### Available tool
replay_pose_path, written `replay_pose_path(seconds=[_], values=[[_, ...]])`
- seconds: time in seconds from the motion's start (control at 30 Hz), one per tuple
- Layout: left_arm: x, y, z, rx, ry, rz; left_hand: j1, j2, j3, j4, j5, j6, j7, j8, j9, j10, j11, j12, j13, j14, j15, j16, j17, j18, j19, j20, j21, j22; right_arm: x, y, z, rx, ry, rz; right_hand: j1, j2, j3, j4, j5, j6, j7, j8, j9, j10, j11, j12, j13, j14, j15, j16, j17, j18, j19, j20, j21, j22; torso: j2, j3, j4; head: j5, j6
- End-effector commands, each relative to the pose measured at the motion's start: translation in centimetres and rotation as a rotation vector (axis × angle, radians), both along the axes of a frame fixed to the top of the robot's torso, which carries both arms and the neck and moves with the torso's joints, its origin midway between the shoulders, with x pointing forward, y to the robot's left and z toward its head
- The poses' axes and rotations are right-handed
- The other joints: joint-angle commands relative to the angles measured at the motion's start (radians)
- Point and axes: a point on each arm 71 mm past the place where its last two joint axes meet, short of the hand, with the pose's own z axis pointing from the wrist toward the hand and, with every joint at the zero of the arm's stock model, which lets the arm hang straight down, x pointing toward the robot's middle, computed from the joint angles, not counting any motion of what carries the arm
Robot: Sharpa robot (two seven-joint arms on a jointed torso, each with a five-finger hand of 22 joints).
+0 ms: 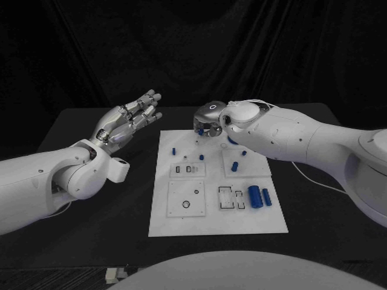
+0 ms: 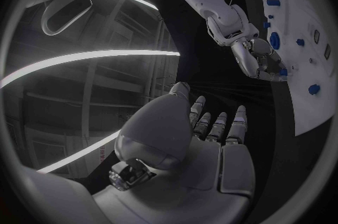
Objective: Assemble the parts on the task board
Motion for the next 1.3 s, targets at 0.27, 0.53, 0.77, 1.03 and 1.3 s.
replay_pose_path(seconds=[0.27,0.53,0.77,1.03,1.3], values=[[-0.2,-0.3,0.3,-0.036,-0.027,-0.024,0.010,0.001,0.010,0.000,0.006,0.029,0.003,0.011,0.004,0.000,0.011,0.001,0.001,0.002,0.006,0.005,0.001,0.010,0.010,0.000,0.007,0.001,-0.1,0.3,-0.4,-0.013,0.020,-0.006,-0.013,0.004,0.004,0.003,-0.009,-0.018,-0.004,-0.011,0.003,-0.014,0.004,-0.014,-0.003,-0.001,0.010,-0.016,-0.020,0.007,-0.014,0.003,-0.012,0.117,0.000,-0.0006,0.0006,-0.002,0.000],[-0.2,-0.2,0.3,-0.035,-0.026,-0.023,0.011,0.001,0.013,0.000,0.006,0.036,0.005,0.013,0.005,0.005,0.014,0.002,0.003,0.003,0.006,0.005,0.001,0.010,0.010,0.000,0.007,0.001,-0.1,0.6,-0.5,-0.015,0.024,-0.005,-0.014,0.005,0.006,0.002,-0.010,-0.025,-0.007,-0.016,0.004,-0.017,0.006,-0.020,-0.004,-0.010,0.013,-0.027,-0.039,0.010,-0.025,0.005,-0.022,0.107,0.000,-0.0008,0.0004,-0.001,0.000],[-0.2,-0.2,0.3,-0.035,-0.024,-0.024,0.012,0.001,0.016,0.000,0.006,0.039,0.007,0.014,0.005,0.007,0.015,0.002,0.003,0.003,0.007,0.005,0.001,0.010,0.011,0.000,0.008,0.001,-0.1,0.7,-0.6,-0.018,0.029,-0.007,-0.018,0.004,0.009,0.002,-0.012,-0.047,-0.012,-0.029,0.004,-0.023,0.009,-0.030,-0.005,-0.019,0.016,-0.035,-0.051,0.012,-0.032,0.009,-0.028,0.103,0.000,-0.0003,0.0000,0.000,0.000],[-0.2,-0.1,0.2,-0.034,-0.022,-0.024,0.013,0.001,0.017,-0.001,0.007,0.040,0.007,0.014,0.005,0.008,0.016,0.002,0.003,0.003,0.007,0.005,0.001,0.009,0.011,0.000,0.008,0.001,-0.1,0.4,-0.5,-0.013,0.018,-0.016,-0.034,-0.001,-0.029,-0.014,-0.064,-0.415,-0.105,-0.053,-0.089,-0.256,0.010,-0.054,-0.044,-0.056,0.021,-0.073,-0.113,0.023,-0.068,0.016,-0.069,0.076,0.000,0.0000,0.0002,0.002,0.000],[-0.2,0.1,0.2,-0.031,-0.020,-0.019,0.013,0.001,0.017,-0.001,0.007,0.040,0.007,0.014,0.005,0.008,0.016,0.002,0.003,0.003,0.007,0.005,0.001,0.009,0.011,0.000,0.008,0.001,0.1,-0.8,0.2,0.029,-0.054,-0.029,-0.034,0.011,-0.092,-0.021,-0.071,-0.497,-0.112,-0.056,-0.122,-0.449,0.016,-0.059,-0.074,-0.090,0.028,-0.108,-0.171,0.032,-0.102,0.022,-0.111,0.049,-0.001,-0.0003,-0.0006,0.003,0.000]])
